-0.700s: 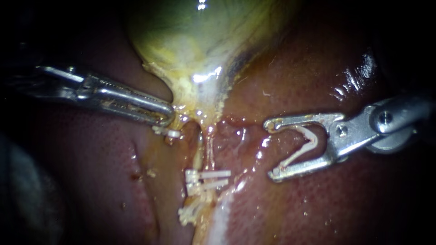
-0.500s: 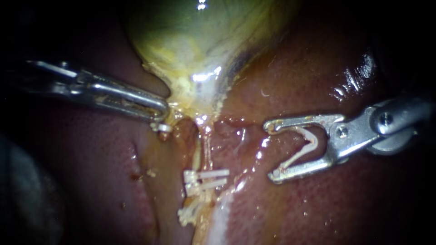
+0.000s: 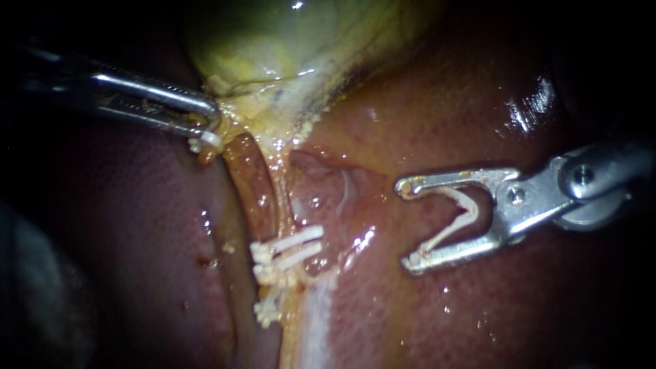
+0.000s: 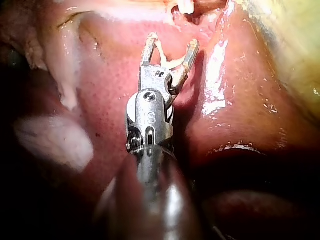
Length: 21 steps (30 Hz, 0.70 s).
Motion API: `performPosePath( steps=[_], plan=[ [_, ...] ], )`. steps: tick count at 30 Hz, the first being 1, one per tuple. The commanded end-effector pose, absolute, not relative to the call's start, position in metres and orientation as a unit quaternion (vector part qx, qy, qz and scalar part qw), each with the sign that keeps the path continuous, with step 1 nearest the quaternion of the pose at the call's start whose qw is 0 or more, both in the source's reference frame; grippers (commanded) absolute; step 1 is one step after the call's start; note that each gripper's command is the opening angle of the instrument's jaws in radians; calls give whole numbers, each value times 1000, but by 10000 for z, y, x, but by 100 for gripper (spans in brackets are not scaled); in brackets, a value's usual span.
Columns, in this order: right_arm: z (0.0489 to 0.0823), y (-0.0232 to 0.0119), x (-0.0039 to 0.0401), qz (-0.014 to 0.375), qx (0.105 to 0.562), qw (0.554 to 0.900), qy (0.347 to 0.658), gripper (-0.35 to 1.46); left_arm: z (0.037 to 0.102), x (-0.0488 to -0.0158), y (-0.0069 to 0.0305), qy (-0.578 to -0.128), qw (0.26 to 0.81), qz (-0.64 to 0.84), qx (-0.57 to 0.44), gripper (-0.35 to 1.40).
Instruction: Clipping third clip right tube
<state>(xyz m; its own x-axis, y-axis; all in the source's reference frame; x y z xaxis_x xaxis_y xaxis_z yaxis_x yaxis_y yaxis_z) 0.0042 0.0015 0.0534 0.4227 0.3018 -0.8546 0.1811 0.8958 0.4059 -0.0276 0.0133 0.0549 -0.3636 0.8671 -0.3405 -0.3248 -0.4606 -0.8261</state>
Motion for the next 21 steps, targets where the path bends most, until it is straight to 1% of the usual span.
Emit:
performPosePath(
  steps=[1,3,4,6,10,12,13,14,17,21],
  plan=[
    [535,13,45,47,241,810,532,47,551,-278,131,-335,395,755,-403,-35],
    [536,14,53,55,250,809,529,46,553,-280,128,-332,397,755,-403,-35],
    [537,15,60,73,266,807,522,46,553,-281,127,-333,396,755,-403,-35],
    [540,16,72,97,289,804,511,46,554,-282,126,-333,396,755,-403,-35],
    [548,14,94,125,323,794,501,45,554,-283,126,-333,396,755,-403,-35],
    [553,14,105,147,324,790,499,45,554,-283,126,-333,396,755,-403,-35],
    [556,14,113,171,319,789,497,45,554,-283,126,-333,396,755,-403,-35],
    [559,15,119,184,320,787,495,45,554,-283,126,-333,396,755,-403,-35],
    [570,19,137,208,322,784,488,45,554,-283,125,-333,396,755,-403,-35],
    [582,24,153,231,328,774,490,45,555,-283,125,-333,396,755,-403,-35]
  ],
)
